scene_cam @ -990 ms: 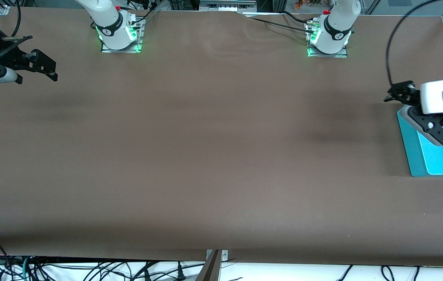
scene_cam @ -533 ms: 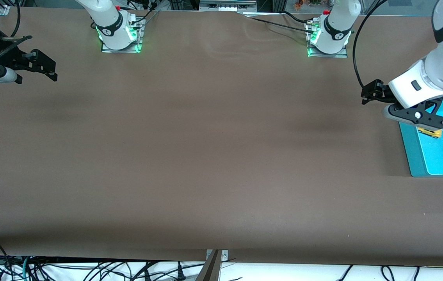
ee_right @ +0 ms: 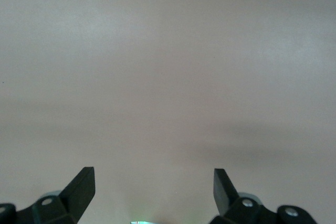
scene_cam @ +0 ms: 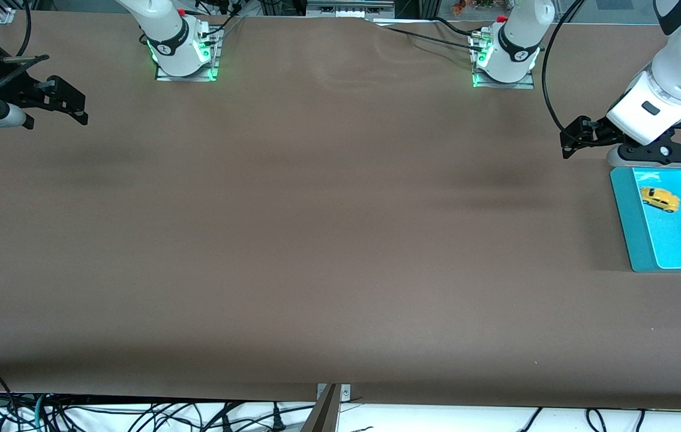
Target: Wind and store yellow beetle car
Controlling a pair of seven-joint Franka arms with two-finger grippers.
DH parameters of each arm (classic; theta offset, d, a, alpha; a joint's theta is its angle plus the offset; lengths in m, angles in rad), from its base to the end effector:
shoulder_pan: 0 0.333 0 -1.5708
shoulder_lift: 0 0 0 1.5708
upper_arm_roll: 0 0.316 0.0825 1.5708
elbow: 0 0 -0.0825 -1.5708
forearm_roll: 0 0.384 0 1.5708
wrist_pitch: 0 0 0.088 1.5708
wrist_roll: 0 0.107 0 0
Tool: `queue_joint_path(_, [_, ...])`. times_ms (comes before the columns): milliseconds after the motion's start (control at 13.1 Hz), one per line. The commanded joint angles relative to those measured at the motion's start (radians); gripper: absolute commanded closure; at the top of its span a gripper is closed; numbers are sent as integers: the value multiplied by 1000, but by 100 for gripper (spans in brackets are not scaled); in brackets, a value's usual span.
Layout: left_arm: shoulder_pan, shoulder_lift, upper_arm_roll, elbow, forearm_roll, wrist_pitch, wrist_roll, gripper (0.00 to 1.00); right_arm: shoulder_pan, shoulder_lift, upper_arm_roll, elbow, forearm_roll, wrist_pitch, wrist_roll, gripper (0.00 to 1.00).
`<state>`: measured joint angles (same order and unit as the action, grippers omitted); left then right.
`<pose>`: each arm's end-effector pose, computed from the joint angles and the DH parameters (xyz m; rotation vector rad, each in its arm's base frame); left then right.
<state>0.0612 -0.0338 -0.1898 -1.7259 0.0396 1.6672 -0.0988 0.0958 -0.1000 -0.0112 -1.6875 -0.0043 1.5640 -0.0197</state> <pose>0.5442 -0.0680 0.5776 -3.0926 0.0525 0.0312 0.5195 0.0433 0.6227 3.1332 0.1637 -0.0367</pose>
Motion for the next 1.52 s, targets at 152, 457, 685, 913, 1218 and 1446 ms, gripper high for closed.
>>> queue_joint_path(152, [18, -5, 13, -7, -70, -3, -10, 0, 1, 6, -3, 26, -2, -22, -16, 0])
queue_joint_path(457, [42, -5, 6, -3, -104, -6, -9, 0, 1, 6, -3, 25, -2, -24, -26, 0])
queue_joint_path(685, [43, -1, 6, -1, -104, -17, -9, 0, 1, 6, -3, 25, -2, -24, -26, 0])
queue_joint_path(913, [42, -1, 9, 2, -104, -20, -9, 0, 1, 6, -3, 25, 0, -24, -26, 0])
queue_joint_path(1218, [42, 0, 9, 2, -104, -20, -9, 0, 1, 6, -3, 25, -2, -24, -28, 0])
queue_joint_path(1446, [42, 0, 9, 3, -104, -20, -9, 0, 1, 6, -3, 25, 0, -24, -28, 0])
